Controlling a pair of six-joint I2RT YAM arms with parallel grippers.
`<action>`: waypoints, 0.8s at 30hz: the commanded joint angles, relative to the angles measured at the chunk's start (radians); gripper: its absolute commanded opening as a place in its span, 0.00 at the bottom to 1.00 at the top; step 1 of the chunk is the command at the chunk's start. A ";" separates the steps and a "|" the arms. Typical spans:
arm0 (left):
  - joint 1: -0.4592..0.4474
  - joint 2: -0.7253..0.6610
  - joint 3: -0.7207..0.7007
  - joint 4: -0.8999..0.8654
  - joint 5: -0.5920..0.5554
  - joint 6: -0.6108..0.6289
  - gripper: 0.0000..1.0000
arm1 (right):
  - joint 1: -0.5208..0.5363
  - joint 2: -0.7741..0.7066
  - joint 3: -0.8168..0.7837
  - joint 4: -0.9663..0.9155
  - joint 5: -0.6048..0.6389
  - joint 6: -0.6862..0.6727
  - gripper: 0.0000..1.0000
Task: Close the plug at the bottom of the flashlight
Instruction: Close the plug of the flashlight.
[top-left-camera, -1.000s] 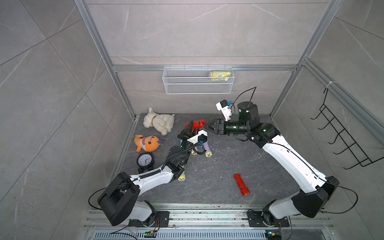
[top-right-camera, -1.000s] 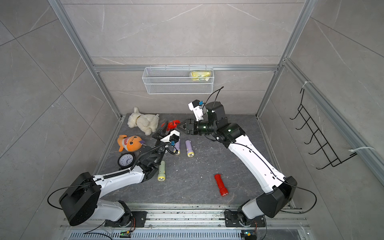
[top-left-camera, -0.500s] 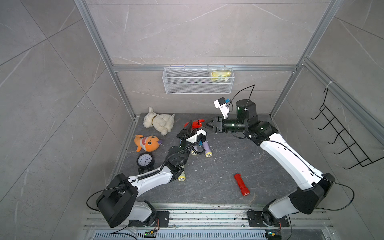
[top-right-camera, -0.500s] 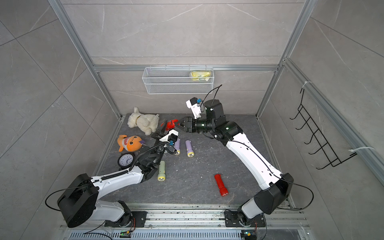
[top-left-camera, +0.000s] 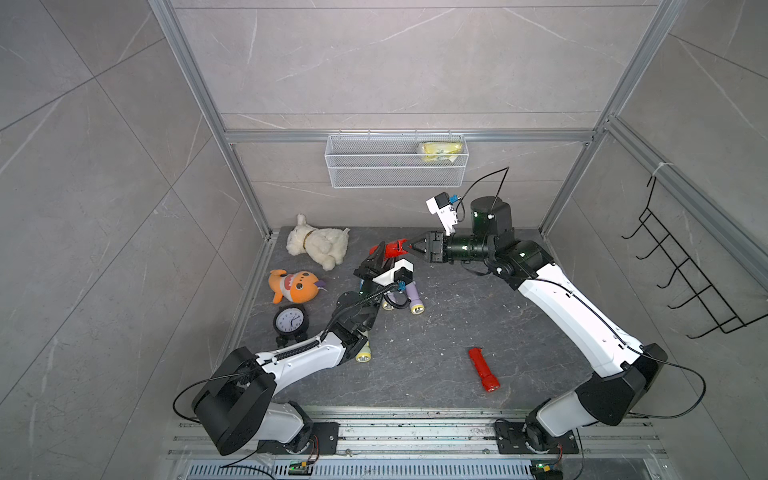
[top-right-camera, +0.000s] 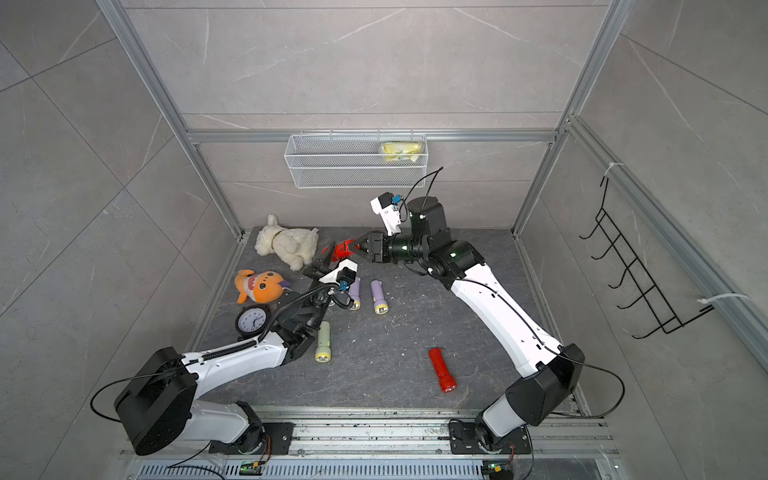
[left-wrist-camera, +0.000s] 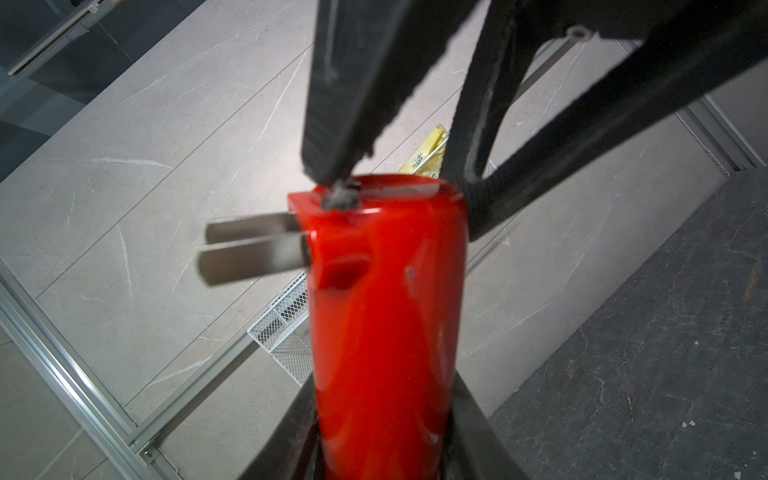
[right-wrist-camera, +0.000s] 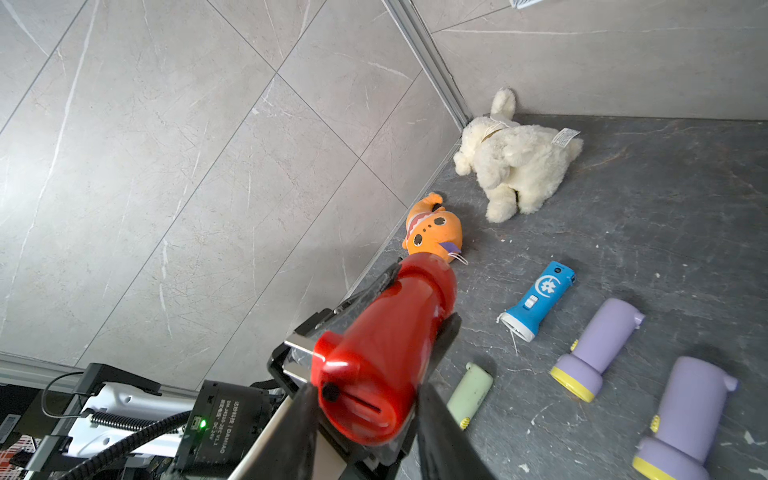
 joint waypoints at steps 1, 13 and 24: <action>-0.001 -0.040 0.007 0.063 -0.001 -0.020 0.00 | 0.006 0.021 0.028 0.014 -0.008 0.002 0.37; -0.003 -0.051 0.007 0.050 -0.001 -0.010 0.00 | 0.007 0.021 0.025 0.016 -0.010 0.001 0.33; -0.003 -0.051 0.010 0.028 -0.002 -0.007 0.00 | 0.007 0.042 0.063 0.032 -0.058 0.021 0.49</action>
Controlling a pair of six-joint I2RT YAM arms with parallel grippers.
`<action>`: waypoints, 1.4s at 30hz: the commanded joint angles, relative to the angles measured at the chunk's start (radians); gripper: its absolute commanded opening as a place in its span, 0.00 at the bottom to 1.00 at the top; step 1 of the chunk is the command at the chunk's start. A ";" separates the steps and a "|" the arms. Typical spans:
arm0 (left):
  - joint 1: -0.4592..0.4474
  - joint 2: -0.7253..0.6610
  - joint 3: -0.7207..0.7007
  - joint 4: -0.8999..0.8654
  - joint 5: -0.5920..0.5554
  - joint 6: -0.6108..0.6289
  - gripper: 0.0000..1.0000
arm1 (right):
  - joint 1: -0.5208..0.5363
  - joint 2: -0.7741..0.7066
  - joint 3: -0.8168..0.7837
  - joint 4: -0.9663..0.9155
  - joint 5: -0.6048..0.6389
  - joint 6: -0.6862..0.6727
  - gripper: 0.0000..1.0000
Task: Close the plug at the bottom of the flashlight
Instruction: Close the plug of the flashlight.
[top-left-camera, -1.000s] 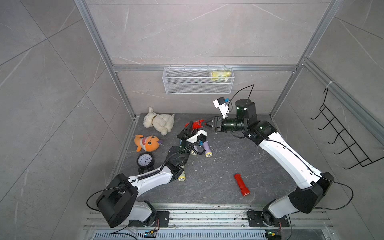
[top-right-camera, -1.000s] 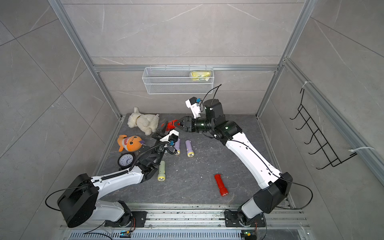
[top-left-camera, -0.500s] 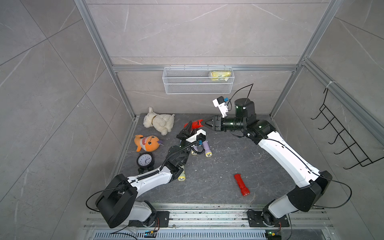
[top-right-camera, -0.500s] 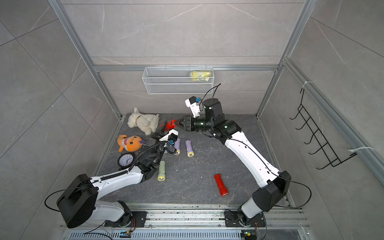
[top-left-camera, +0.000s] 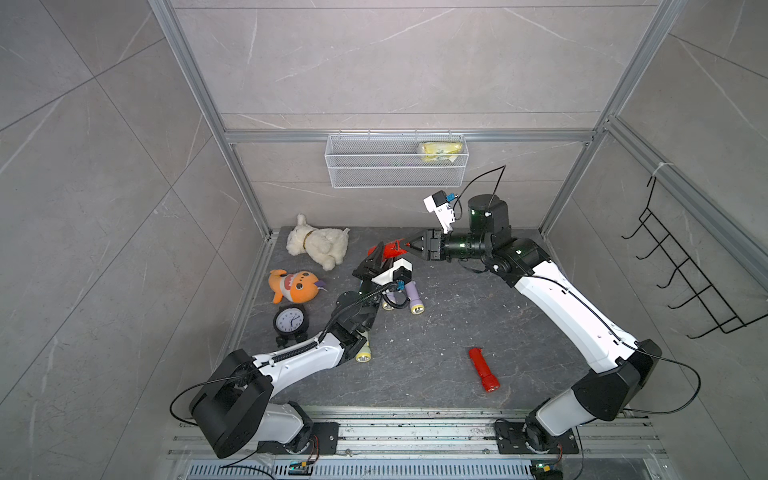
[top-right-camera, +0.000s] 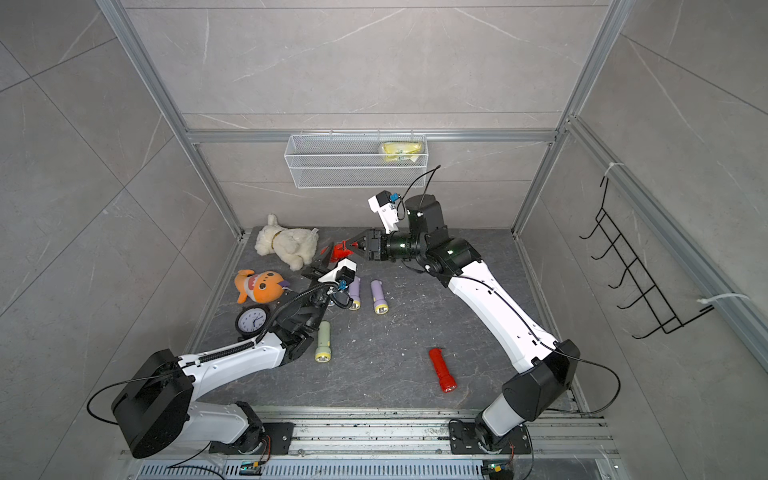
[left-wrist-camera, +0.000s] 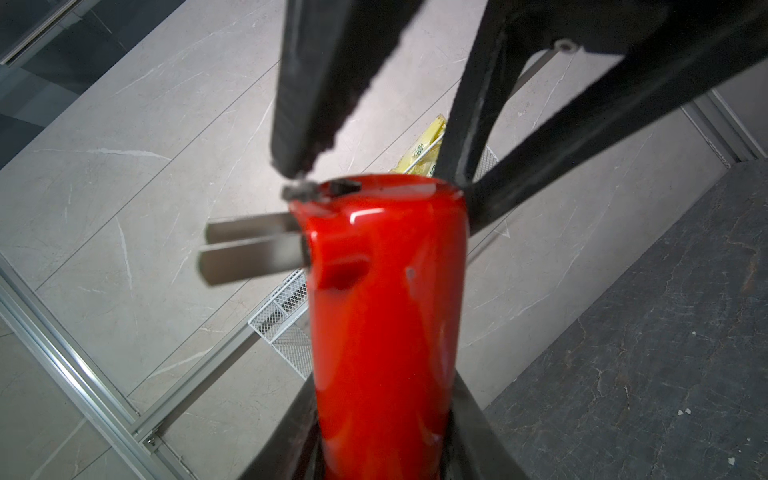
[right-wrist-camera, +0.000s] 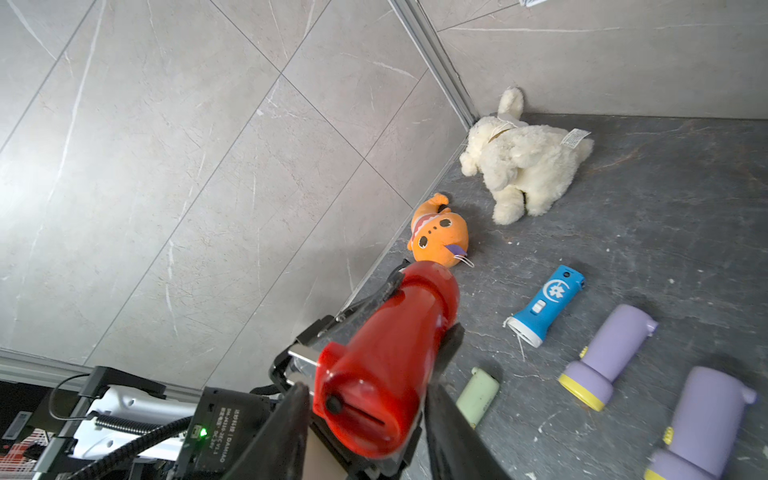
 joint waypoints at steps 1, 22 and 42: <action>-0.004 -0.034 0.013 0.065 0.014 -0.003 0.00 | 0.007 0.014 0.035 0.023 -0.031 0.013 0.49; -0.009 -0.052 0.018 0.057 0.016 0.002 0.00 | 0.007 0.032 0.014 0.001 0.011 0.002 0.23; -0.010 -0.074 0.005 0.048 0.013 -0.004 0.00 | -0.016 -0.012 -0.050 0.010 0.040 -0.015 0.12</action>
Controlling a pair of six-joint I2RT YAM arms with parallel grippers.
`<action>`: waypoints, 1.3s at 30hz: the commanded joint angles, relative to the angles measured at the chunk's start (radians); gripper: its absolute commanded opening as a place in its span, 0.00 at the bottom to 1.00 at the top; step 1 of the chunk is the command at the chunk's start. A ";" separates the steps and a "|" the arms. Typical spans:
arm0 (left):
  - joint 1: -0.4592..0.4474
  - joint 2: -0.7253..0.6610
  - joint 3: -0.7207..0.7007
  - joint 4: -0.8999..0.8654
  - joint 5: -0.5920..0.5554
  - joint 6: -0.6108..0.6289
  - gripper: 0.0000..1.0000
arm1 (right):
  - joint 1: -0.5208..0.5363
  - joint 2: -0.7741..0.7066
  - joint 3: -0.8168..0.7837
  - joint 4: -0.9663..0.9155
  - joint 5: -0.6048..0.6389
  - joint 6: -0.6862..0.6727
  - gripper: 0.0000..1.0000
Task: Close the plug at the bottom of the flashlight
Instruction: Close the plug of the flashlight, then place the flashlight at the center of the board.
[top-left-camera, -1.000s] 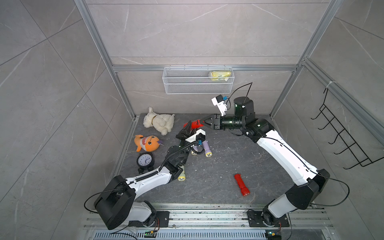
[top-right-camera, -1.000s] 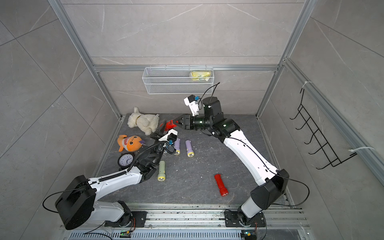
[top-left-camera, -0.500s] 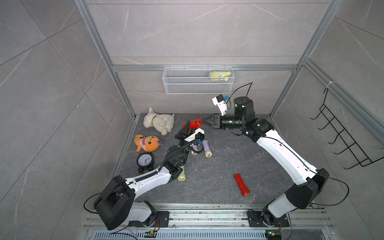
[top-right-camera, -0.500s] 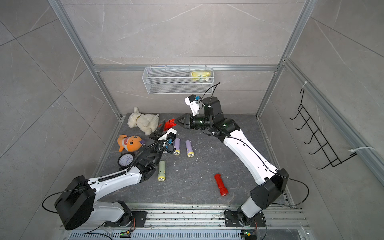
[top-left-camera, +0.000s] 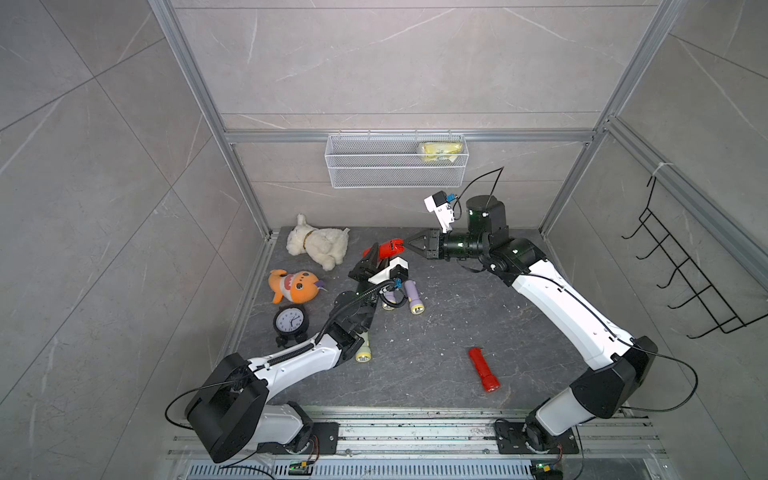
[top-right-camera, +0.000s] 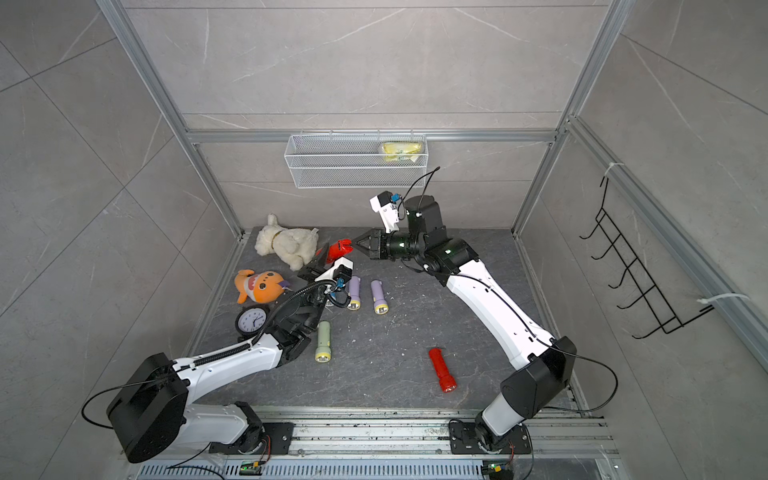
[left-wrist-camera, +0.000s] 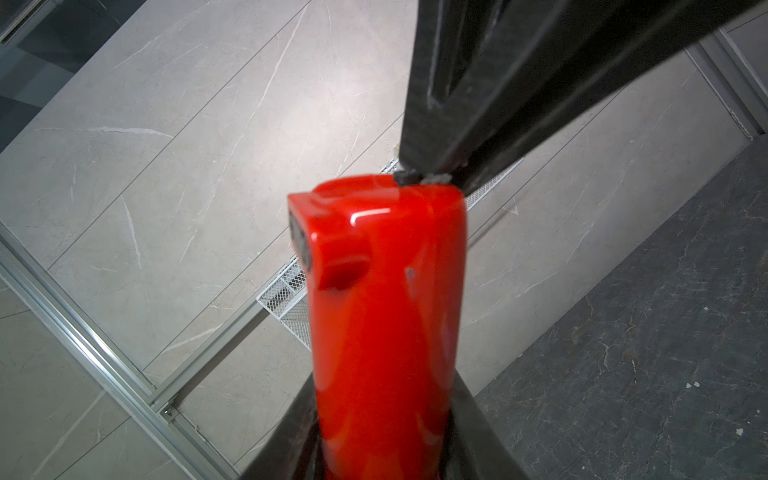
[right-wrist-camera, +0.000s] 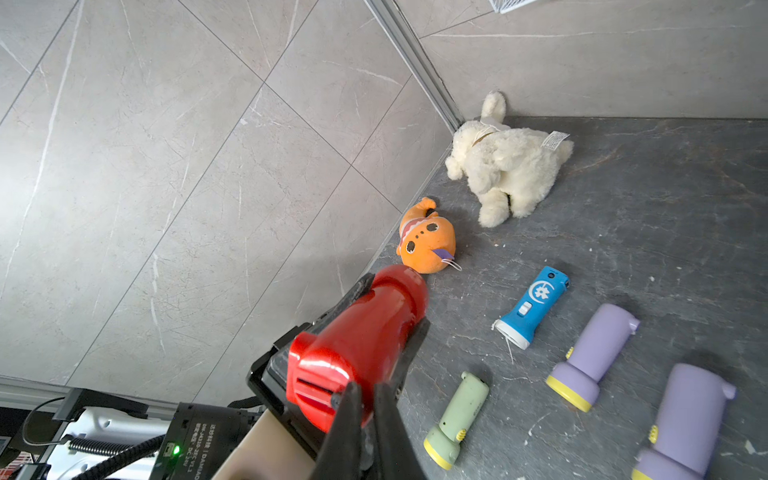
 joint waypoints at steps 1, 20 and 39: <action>-0.016 -0.047 0.014 0.101 0.053 -0.002 0.00 | -0.011 -0.027 -0.029 -0.016 0.012 -0.024 0.13; -0.016 -0.055 0.008 0.088 0.043 -0.002 0.00 | -0.018 -0.040 -0.060 0.159 -0.161 0.039 0.49; -0.016 -0.051 0.022 0.075 0.049 -0.007 0.00 | 0.004 -0.013 -0.073 0.149 -0.169 0.022 0.11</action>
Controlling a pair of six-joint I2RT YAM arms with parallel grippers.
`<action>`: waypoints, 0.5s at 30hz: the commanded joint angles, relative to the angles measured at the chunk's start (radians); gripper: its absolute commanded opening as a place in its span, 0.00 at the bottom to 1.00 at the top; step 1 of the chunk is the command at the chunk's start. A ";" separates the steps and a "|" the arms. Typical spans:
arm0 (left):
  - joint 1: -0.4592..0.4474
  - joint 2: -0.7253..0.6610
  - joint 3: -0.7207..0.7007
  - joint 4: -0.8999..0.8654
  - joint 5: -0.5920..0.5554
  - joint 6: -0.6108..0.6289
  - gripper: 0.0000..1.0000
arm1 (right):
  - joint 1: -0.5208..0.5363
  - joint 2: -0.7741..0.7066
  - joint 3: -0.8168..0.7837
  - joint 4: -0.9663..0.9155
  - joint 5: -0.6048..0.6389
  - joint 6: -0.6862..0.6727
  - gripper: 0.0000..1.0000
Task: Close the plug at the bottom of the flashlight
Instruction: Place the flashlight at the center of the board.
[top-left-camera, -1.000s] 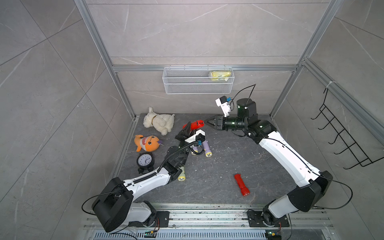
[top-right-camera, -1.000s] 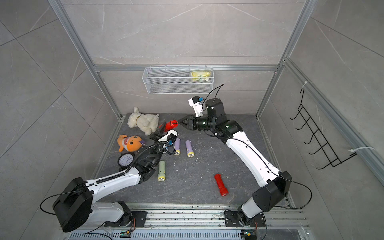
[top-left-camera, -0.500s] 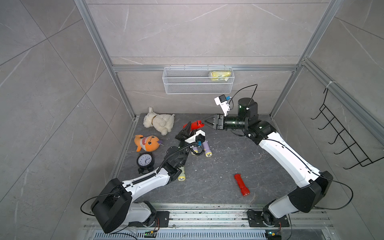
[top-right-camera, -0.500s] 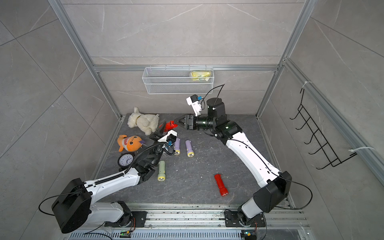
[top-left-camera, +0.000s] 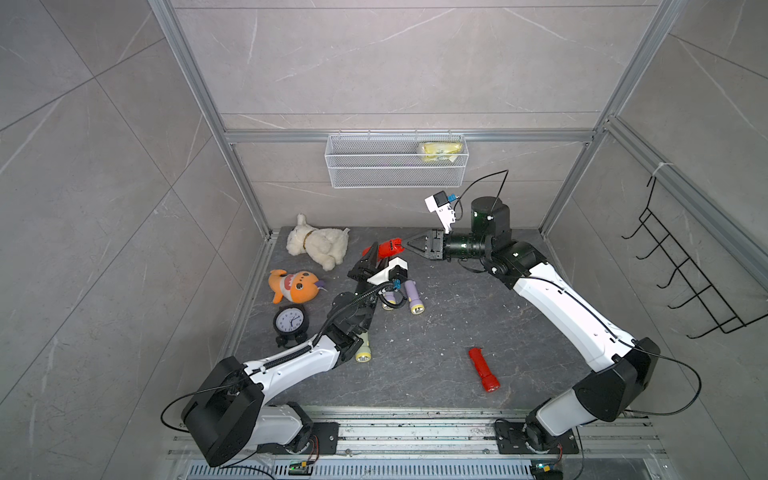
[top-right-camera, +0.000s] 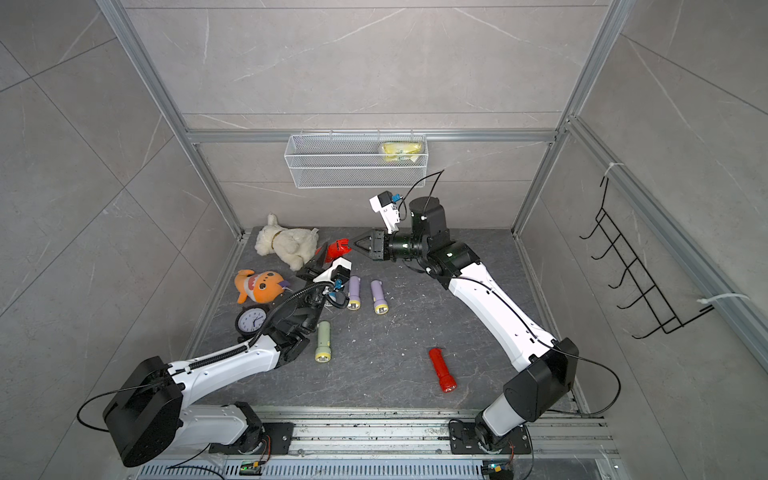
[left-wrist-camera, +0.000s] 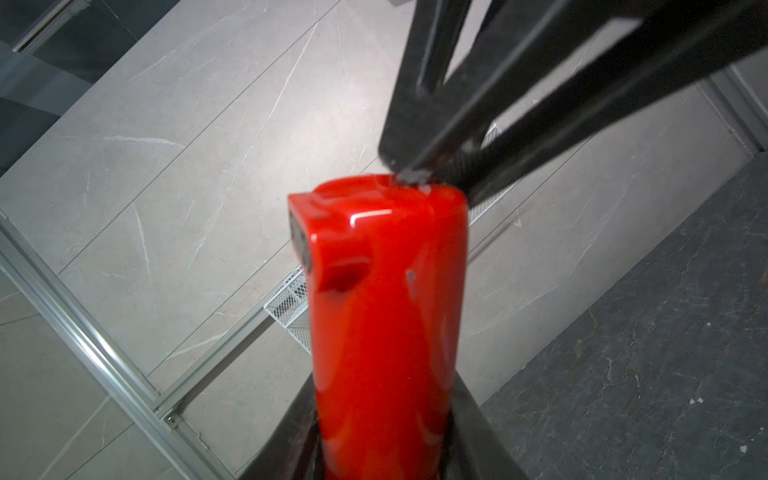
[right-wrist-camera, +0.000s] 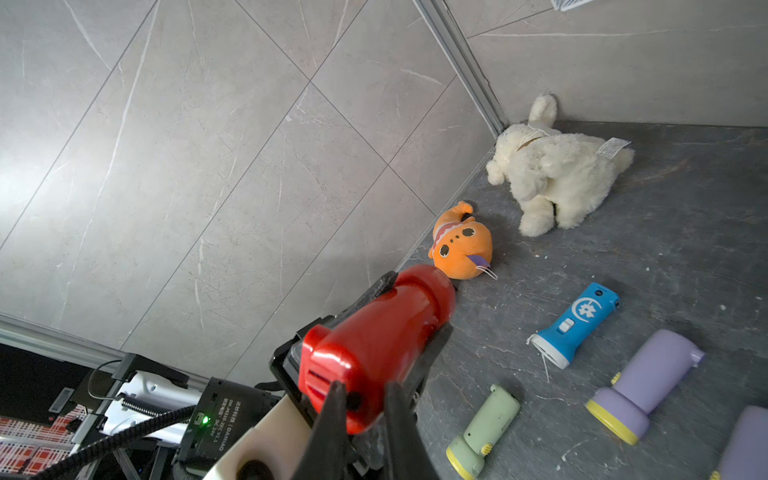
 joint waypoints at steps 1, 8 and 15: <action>-0.012 -0.030 0.023 0.070 0.048 -0.003 0.00 | 0.019 0.007 -0.011 0.018 -0.039 -0.007 0.10; -0.012 -0.050 0.026 0.034 0.027 -0.021 0.00 | 0.003 -0.020 -0.027 -0.045 0.025 -0.058 0.09; -0.012 -0.183 0.014 -0.193 -0.043 -0.148 0.00 | -0.054 -0.146 -0.084 -0.265 0.376 -0.191 0.14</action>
